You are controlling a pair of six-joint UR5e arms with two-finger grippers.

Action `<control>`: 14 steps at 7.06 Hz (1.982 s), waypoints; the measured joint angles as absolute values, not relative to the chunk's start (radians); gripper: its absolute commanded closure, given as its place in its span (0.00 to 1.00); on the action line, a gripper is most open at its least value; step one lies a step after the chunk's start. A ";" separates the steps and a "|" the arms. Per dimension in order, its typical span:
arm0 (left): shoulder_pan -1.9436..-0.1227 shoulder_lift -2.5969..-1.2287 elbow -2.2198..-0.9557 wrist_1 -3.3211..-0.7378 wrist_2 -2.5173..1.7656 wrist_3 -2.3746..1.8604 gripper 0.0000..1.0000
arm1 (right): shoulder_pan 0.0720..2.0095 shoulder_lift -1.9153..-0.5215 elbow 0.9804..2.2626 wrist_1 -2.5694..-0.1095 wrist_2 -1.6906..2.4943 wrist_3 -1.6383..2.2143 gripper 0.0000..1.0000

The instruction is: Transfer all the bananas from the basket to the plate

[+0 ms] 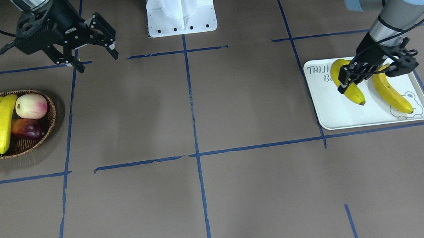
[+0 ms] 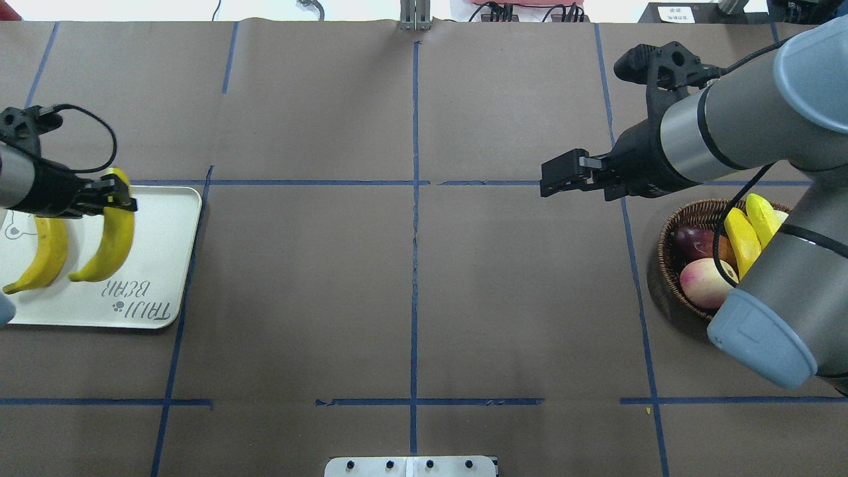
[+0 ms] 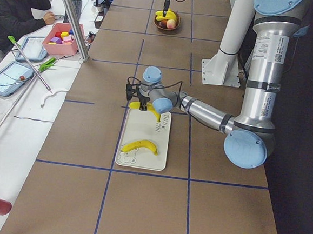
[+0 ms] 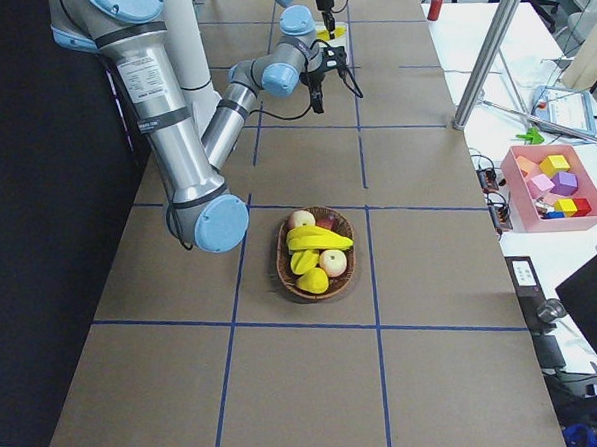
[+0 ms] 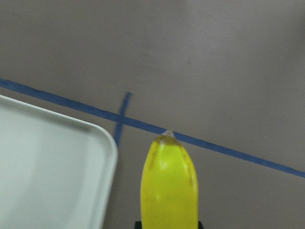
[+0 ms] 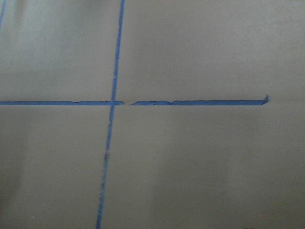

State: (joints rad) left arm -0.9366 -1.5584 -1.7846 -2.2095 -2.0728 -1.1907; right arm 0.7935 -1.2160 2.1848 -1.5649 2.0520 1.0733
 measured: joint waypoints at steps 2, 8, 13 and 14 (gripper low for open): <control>-0.955 -1.462 -1.785 -2.203 -2.012 -1.115 0.52 | 0.839 -1.279 2.189 -1.595 2.058 0.968 0.00; -0.951 -1.461 -1.790 -2.167 -1.956 -1.106 0.01 | 0.951 -1.401 2.184 -1.601 2.113 0.792 0.00; -0.950 -1.508 -1.830 -2.095 -1.998 -1.116 0.01 | 1.056 -1.783 2.128 -1.309 2.213 0.638 0.00; -0.949 -1.515 -1.832 -2.093 -1.999 -1.119 0.01 | 1.081 -1.824 2.104 -1.276 2.238 0.658 0.00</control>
State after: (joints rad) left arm -0.9491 -1.5151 -1.8317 -2.0931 -1.9991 -1.1191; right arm 1.0814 -1.8239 2.1045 -1.2761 2.2384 0.6576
